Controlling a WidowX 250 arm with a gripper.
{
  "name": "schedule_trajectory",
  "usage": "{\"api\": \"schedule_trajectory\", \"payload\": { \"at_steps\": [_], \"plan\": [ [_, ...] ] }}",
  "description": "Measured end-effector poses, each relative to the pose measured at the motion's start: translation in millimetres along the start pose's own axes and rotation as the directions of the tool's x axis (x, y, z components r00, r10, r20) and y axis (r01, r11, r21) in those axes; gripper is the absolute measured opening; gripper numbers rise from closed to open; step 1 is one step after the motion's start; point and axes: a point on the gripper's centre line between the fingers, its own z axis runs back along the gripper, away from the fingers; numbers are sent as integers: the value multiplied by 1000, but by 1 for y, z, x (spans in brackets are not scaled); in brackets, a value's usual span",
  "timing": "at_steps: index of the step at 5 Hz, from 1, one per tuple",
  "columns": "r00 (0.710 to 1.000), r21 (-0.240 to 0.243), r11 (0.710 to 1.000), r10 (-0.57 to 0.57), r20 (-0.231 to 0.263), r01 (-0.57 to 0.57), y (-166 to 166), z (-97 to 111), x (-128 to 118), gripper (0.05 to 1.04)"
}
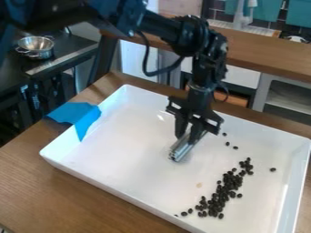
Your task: Sweep into pile
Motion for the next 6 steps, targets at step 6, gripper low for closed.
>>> {"api": "schedule_trajectory", "payload": {
  "at_steps": [6],
  "plan": [
    [997, 16, 997, -79, 28, 78, -59, -1, -8, 328]
  ]
}}
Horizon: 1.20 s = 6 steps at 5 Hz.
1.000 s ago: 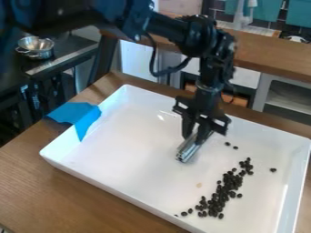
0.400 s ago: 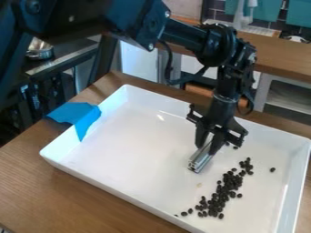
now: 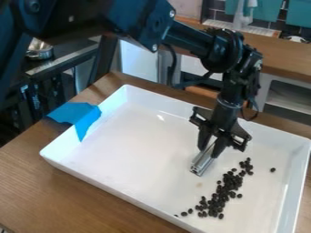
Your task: Sweep into pile
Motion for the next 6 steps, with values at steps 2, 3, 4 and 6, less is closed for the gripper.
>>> {"api": "schedule_trajectory", "payload": {
  "at_steps": [2, 3, 4, 6],
  "plan": [
    [999, -29, 999, -29, -23, 29, -26, 5, -12, 328],
    [999, -28, 999, -35, -29, 34, -33, 5, -16, 328],
    [998, -25, 998, -54, -18, 54, -47, 7, -17, 328],
    [998, -66, 996, -57, -19, 55, -32, 17, -14, 328]
  ]
}}
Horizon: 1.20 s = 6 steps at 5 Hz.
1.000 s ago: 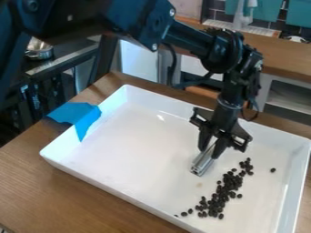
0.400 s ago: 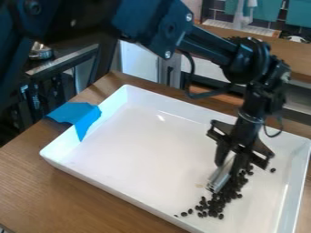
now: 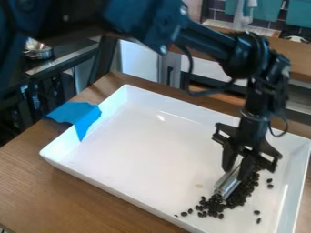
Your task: Sweep into pile
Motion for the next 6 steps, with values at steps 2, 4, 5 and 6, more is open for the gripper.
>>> {"api": "schedule_trajectory", "payload": {
  "at_steps": [2, 4, 5, 6],
  "plan": [
    [980, 6, 991, 128, 150, -131, 66, 42, -1, 328],
    [983, 87, 980, 175, 45, -179, 106, 29, -28, 328],
    [990, 124, 983, 139, -4, -137, 99, 4, -49, 328],
    [993, 140, 983, 117, 33, -120, 91, 7, -61, 328]
  ]
}}
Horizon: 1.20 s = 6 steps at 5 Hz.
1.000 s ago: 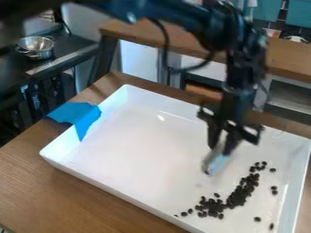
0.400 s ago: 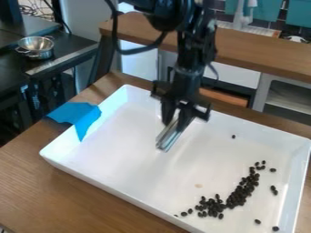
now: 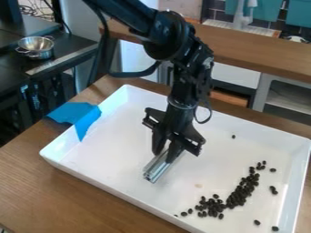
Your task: Sweep into pile
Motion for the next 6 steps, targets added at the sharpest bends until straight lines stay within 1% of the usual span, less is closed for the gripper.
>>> {"api": "schedule_trajectory", "payload": {
  "at_steps": [1, 2, 3, 4, 5, 6],
  "plan": [
    [1000, -7, 1000, -6, 10, 6, -4, 0, -12, 328],
    [1000, -16, 1000, -1, 9, 1, -10, 0, -17, 328],
    [1000, -7, 1000, 0, 15, 0, -18, -4, -22, 328],
    [998, 7, 1000, 17, 53, -18, -28, -7, -23, 328],
    [998, 24, 999, 20, 57, -21, -39, -13, -26, 328],
    [998, 20, 999, 42, 52, -43, -48, -11, -29, 328]
  ]
}}
